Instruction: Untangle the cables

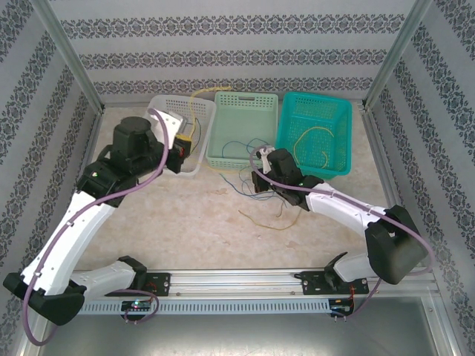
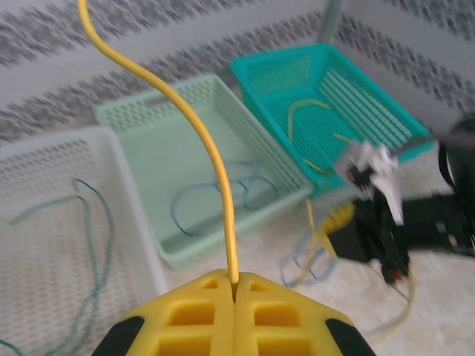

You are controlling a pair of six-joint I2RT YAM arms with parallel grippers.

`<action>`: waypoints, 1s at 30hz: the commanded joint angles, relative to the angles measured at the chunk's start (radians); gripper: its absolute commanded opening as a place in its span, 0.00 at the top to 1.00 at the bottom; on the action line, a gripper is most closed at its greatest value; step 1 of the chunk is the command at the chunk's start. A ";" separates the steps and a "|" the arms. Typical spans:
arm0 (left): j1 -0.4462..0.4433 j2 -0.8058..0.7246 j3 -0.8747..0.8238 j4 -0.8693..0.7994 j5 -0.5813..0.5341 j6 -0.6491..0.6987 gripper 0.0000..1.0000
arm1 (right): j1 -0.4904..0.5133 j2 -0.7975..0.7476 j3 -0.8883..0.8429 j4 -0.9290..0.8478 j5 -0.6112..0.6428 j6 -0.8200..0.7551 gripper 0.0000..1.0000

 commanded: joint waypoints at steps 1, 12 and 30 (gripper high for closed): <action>0.041 -0.036 0.122 0.045 -0.115 0.033 0.98 | -0.012 -0.025 -0.073 -0.073 0.015 0.064 1.00; 0.069 -0.019 0.307 0.090 -0.049 0.042 0.97 | 0.012 -0.089 -0.227 -0.051 0.017 0.154 1.00; 0.069 -0.007 0.100 0.191 0.148 -0.093 0.96 | 0.046 -0.148 -0.166 -0.129 -0.107 0.115 0.68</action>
